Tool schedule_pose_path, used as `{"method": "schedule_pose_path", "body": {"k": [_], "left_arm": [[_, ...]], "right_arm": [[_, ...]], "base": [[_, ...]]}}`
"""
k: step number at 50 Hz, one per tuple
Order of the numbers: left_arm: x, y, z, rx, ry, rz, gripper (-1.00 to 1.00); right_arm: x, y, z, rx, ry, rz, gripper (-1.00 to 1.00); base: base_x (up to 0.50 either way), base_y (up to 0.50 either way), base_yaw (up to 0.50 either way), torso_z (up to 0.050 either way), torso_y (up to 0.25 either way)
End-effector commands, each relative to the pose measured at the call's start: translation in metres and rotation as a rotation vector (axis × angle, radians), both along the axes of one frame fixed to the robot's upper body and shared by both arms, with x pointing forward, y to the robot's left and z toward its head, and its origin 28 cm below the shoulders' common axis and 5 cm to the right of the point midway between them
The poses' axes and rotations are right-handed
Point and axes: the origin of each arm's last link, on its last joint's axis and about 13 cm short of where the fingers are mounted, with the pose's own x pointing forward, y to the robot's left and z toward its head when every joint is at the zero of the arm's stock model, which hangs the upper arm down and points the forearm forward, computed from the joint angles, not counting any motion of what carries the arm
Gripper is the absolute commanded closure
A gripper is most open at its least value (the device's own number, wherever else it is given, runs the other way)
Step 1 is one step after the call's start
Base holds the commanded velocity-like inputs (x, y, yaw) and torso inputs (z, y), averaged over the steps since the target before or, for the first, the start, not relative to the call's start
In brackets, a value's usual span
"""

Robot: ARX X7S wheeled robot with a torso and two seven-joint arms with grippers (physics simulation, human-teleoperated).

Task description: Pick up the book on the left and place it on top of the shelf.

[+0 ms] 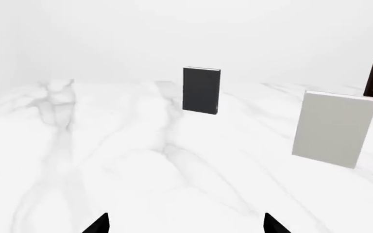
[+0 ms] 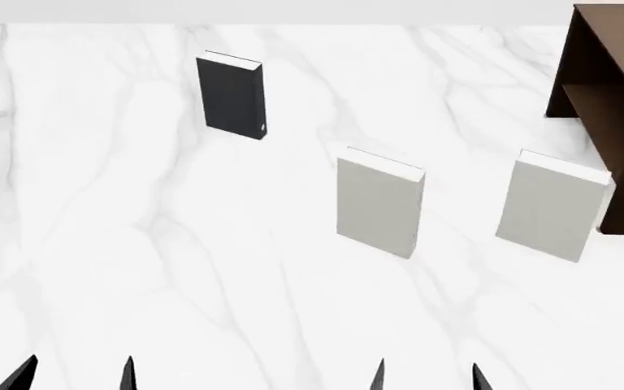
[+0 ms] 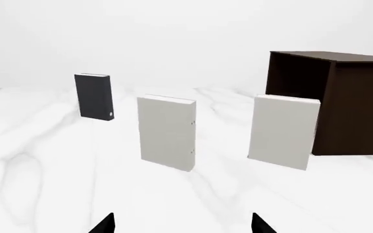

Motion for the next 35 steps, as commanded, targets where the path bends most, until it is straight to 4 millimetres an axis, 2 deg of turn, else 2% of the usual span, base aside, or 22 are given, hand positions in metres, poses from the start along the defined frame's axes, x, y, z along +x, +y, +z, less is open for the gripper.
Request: {"method": "schedule_pose_path", "body": {"k": [1,2,5,7,8,12,13,14,17,18,31,35], "left_arm": [[0.017,0.004,0.051,0.003,-0.003,0.008,-1.00],[0.023,0.006,0.069,0.005,-0.014,0.011,-1.00],[0.032,0.009,0.094,0.019,-0.030,0.002,-1.00],[0.039,0.012,0.120,0.022,-0.049,0.001,-1.00],[0.044,0.014,0.138,0.041,-0.066,0.001,-1.00],[0.054,0.018,0.171,0.044,-0.093,-0.013,-1.00],[0.054,0.018,0.171,0.044,-0.093,-0.013,-1.00],[0.058,0.020,0.182,0.059,-0.095,-0.011,-1.00],[0.062,0.021,0.191,0.055,-0.098,-0.014,-1.00],[0.065,0.022,0.201,0.048,-0.110,-0.013,-1.00],[0.075,0.026,0.221,0.052,-0.140,-0.001,-1.00],[0.077,0.027,0.221,0.058,-0.139,0.001,-1.00]], "right_arm": [[0.019,-0.003,0.058,0.016,-0.030,0.013,-1.00],[0.028,-0.004,0.078,0.012,-0.046,0.019,-1.00],[0.038,-0.006,0.108,-0.006,-0.085,0.015,-1.00],[0.048,-0.007,0.140,-0.005,-0.111,0.016,-1.00],[0.052,-0.008,0.149,0.000,-0.111,0.019,-1.00],[0.065,-0.010,0.178,-0.012,-0.123,0.010,-1.00],[0.065,-0.009,0.178,-0.012,-0.123,0.010,-1.00],[0.071,-0.010,0.191,-0.012,-0.127,0.010,-1.00],[0.075,-0.011,0.203,-0.016,-0.119,-0.002,-1.00],[0.079,-0.011,0.213,-0.020,-0.122,-0.009,-1.00],[0.096,-0.015,0.230,-0.006,-0.116,-0.006,-1.00],[0.096,-0.015,0.232,-0.011,-0.115,-0.005,-1.00]], "base": [[0.00,0.00,0.00,0.000,0.000],[0.00,0.00,0.00,0.000,0.000],[0.00,0.00,0.00,0.000,0.000],[0.00,0.00,0.00,0.000,0.000],[0.00,0.00,0.00,0.000,0.000],[0.00,0.00,0.00,0.000,0.000],[0.00,0.00,0.00,0.000,0.000],[0.00,0.00,0.00,0.000,0.000],[0.00,0.00,0.00,0.000,0.000],[0.00,0.00,0.00,0.000,0.000],[0.00,0.00,0.00,0.000,0.000],[0.45,0.00,0.00,0.000,0.000]]}}
